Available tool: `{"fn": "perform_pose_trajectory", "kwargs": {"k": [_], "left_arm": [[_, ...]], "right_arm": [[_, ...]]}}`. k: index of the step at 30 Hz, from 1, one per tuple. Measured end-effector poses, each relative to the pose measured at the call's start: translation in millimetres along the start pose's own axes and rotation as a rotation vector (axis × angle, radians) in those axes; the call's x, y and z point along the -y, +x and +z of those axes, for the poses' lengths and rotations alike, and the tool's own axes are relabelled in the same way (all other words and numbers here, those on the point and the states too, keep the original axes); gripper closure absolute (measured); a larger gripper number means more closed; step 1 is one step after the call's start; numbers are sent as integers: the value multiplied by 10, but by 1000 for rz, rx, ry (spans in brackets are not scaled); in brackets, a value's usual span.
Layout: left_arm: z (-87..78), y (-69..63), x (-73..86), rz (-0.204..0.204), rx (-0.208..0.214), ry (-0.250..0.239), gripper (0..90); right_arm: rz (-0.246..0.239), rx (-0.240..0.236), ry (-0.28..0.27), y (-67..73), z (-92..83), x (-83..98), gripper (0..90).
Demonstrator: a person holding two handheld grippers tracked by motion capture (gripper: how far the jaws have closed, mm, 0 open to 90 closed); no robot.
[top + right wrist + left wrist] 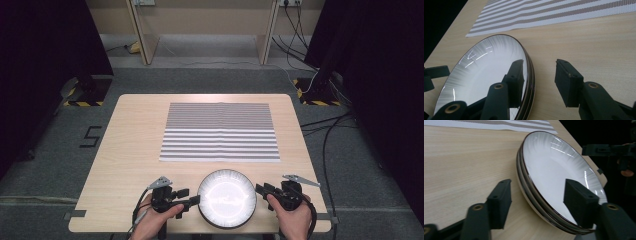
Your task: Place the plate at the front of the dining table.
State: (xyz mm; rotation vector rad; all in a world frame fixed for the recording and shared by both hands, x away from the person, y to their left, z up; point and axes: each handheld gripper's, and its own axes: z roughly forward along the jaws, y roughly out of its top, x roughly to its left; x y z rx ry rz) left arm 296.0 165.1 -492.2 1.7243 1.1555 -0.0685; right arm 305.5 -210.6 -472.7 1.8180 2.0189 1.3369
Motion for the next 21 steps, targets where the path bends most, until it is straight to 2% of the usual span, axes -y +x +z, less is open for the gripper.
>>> {"fn": "perform_pose_trajectory", "kwargs": {"k": [3, 6, 9, 10, 11, 17, 21], "left_arm": [[4, 1, 3, 11, 1, -11, 445], [31, 28, -12, 34, -27, -7, 442], [34, 24, -28, 32, -27, -3, 462], [39, 7, -50, 34, -22, 1, 462], [49, -18, -78, 46, -19, 5, 489], [95, -21, -128, 70, -27, 17, 521], [109, -16, -125, 65, -29, 31, 528]], "right_arm": [[-12, -1, 14, 27, -12, -19, 633], [-16, -8, 18, 53, 2, -24, 638], [-36, -9, 24, 81, 18, -29, 653], [-37, -12, 24, 89, 21, -31, 675], [-51, -20, 28, 131, 21, -59, 735], [-66, -14, 76, 195, 34, -116, 822], [-79, 6, 96, 203, 46, -120, 828]]}}
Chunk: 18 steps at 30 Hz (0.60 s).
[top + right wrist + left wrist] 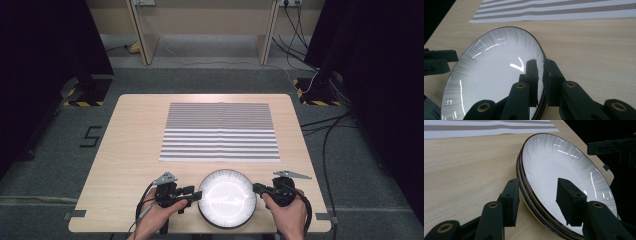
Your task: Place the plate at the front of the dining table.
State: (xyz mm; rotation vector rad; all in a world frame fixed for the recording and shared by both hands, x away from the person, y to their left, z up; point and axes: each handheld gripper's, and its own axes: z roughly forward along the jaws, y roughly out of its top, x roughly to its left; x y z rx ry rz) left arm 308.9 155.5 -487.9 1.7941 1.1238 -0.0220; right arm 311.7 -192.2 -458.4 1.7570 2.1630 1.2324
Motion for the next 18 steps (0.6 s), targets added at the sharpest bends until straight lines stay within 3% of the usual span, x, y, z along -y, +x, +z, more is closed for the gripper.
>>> {"fn": "perform_pose_trajectory", "kwargs": {"k": [6, 11, 13, 18], "left_arm": [[2, 7, 14, -13, 2, 8, 546], [-17, 11, 18, -21, 1, 0, 543], [-13, 16, 13, -22, 6, 9, 543], [-1, 6, 17, -26, 11, 11, 545]], "right_arm": [[-15, -2, 50, 41, 45, 12, 869], [-20, 29, -2, 26, -25, -56, 810], [-32, 36, 41, 17, 3, -45, 816], [-30, 48, 83, 25, 62, 8, 859]]}}
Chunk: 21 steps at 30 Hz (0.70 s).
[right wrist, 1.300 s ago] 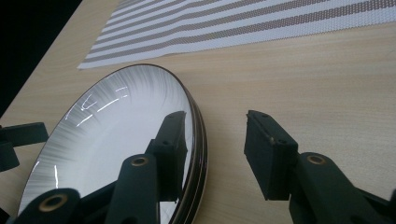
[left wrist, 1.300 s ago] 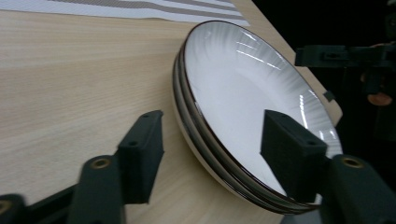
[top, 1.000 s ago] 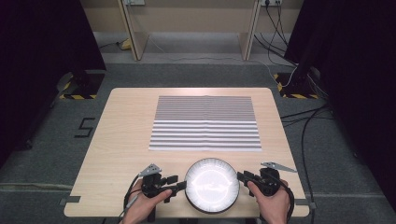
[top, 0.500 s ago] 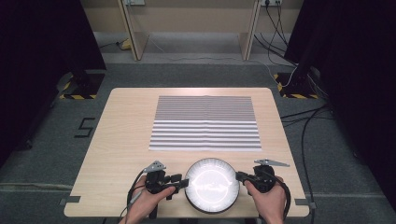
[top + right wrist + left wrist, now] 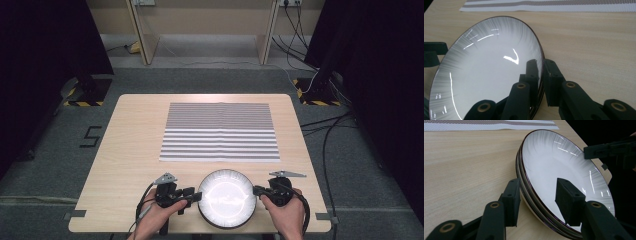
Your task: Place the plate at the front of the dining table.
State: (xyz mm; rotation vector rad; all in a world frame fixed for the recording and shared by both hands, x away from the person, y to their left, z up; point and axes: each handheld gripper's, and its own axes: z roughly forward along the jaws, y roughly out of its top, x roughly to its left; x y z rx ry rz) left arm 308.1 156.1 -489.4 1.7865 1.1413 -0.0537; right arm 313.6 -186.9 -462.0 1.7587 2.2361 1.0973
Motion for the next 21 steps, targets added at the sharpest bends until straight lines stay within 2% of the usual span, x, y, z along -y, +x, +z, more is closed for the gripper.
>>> {"fn": "perform_pose_trajectory", "kwargs": {"k": [3, 10, 15, 16, 17, 18, 19, 20, 21], "left_arm": [[10, -6, 7, 2, 3, 12, 557], [27, 1, 5, -5, 1, 24, 603], [48, -9, 1, 1, -7, 39, 621], [48, -9, 1, 1, -7, 39, 623], [46, -2, 0, -4, -1, 39, 623], [42, 8, 0, -17, 7, 37, 626], [35, 13, 0, -23, 11, 34, 626], [35, 13, 0, -23, 11, 34, 625], [16, 23, 2, -28, 13, 26, 620]], "right_arm": [[3, 7, -8, 4, 4, 14, 862], [1, 40, 12, 58, 8, -14, 864], [-35, 49, 10, 114, 1, -51, 900], [-28, 21, 4, 120, -13, -64, 900], [-28, 21, 4, 120, -13, -64, 900], [-14, -57, 48, 195, 39, -74, 900], [-78, 23, 53, 240, 71, -71, 900], [-78, 23, 53, 240, 71, -71, 900], [-53, -20, 25, 243, 72, -82, 900]]}}
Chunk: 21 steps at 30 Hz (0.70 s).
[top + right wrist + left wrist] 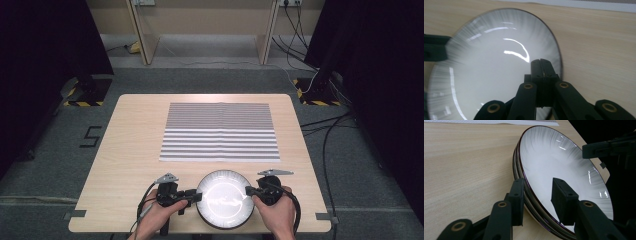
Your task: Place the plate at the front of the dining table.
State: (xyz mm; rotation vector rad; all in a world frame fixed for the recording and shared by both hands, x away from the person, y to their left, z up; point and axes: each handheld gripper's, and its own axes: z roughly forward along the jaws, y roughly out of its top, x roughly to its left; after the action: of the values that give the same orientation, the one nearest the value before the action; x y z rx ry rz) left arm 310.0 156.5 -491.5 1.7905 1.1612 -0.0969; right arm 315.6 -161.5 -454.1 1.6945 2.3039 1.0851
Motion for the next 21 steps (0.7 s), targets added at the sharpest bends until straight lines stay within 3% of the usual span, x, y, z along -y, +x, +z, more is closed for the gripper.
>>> {"fn": "perform_pose_trajectory", "kwargs": {"k": [2, 4, 5, 7, 10, 12, 13, 18, 21], "left_arm": [[-6, 6, -1, 1, -3, -1, 619], [-7, 12, -8, 5, -6, 1, 617], [-7, 6, -16, 6, -7, 3, 617], [-18, -10, -35, 15, -7, 0, 615], [-31, -28, -53, 23, -16, -6, 614], [-28, -28, -56, 27, -19, 1, 614], [-28, -28, -54, 28, -21, 4, 615], [-25, -22, -44, 27, -24, 10, 622], [-9, -20, -28, 27, -24, 22, 626]], "right_arm": [[-9, 8, -19, -5, -29, -11, 877], [3, 62, -71, -64, -140, -56, 797], [3, 62, -71, -64, -140, -56, 797], [11, 79, -34, -135, -123, -62, 782], [9, 55, 4, -129, -46, -35, 802], [2, 63, 11, -112, -29, -29, 814], [-8, 91, 22, -95, -19, -21, 864], [-9, 95, 24, -92, -27, -18, 870], [-21, 123, 44, -41, -23, -24, 869]]}}
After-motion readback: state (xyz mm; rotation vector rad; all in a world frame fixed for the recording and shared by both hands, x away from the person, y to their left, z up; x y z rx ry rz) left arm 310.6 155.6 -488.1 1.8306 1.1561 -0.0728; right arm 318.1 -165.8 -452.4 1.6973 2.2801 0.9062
